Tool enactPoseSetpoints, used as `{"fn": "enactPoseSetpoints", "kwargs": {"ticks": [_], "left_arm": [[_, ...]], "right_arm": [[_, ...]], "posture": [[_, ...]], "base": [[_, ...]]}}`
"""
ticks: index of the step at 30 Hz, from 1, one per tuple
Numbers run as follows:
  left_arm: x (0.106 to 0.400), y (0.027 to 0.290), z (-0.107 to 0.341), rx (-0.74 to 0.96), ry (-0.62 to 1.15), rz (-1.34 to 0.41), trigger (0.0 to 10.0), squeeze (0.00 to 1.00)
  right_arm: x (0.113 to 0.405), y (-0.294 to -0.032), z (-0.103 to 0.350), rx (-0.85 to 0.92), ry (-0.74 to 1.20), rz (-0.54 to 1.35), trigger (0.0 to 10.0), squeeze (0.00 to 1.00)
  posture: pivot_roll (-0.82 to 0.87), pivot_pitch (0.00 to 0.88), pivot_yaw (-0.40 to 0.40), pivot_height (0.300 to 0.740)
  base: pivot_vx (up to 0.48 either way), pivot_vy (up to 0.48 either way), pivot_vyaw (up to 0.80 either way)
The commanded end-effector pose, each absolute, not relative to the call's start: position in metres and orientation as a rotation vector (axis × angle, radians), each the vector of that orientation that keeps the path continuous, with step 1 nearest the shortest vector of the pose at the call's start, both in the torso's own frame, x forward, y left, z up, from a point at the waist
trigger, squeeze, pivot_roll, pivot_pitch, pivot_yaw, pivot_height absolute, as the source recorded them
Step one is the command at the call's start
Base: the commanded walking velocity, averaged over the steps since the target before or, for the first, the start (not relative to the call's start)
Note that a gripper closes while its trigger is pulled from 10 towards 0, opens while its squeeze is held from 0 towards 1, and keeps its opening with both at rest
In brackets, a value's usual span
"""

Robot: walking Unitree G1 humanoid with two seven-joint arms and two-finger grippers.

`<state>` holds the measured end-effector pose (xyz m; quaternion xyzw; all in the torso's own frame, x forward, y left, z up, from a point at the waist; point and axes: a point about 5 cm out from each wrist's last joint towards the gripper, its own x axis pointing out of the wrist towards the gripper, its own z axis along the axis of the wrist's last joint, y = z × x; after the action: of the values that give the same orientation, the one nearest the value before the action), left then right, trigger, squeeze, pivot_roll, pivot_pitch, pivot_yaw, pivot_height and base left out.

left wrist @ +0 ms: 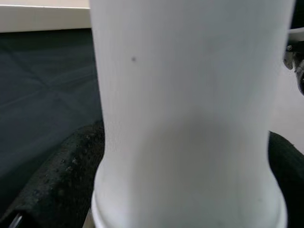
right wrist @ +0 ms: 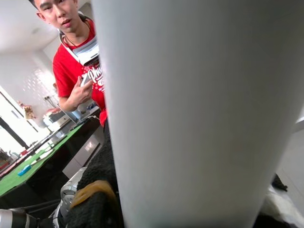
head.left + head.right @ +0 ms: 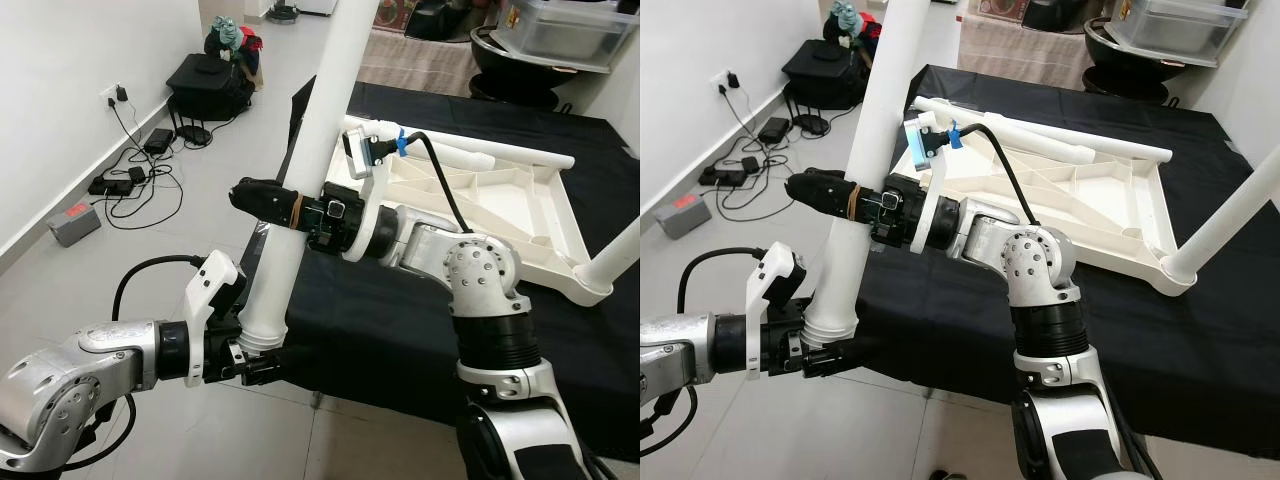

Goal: Building children table

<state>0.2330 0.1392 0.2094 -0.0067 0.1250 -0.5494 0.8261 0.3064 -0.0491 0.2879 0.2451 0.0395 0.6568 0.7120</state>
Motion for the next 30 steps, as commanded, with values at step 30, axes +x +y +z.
{"fn": "enactPoseSetpoints", "kwargs": {"ticks": [30], "left_arm": [[0.280,0.159,0.259,0.320,-0.136,-0.567,10.0,0.00]], "right_arm": [[0.383,-0.098,0.307,0.265,-0.336,0.486,0.0,0.00]], "posture": [[0.07,0.147,-0.093,0.740]], "base": [[0.000,0.000,0.00]]}}
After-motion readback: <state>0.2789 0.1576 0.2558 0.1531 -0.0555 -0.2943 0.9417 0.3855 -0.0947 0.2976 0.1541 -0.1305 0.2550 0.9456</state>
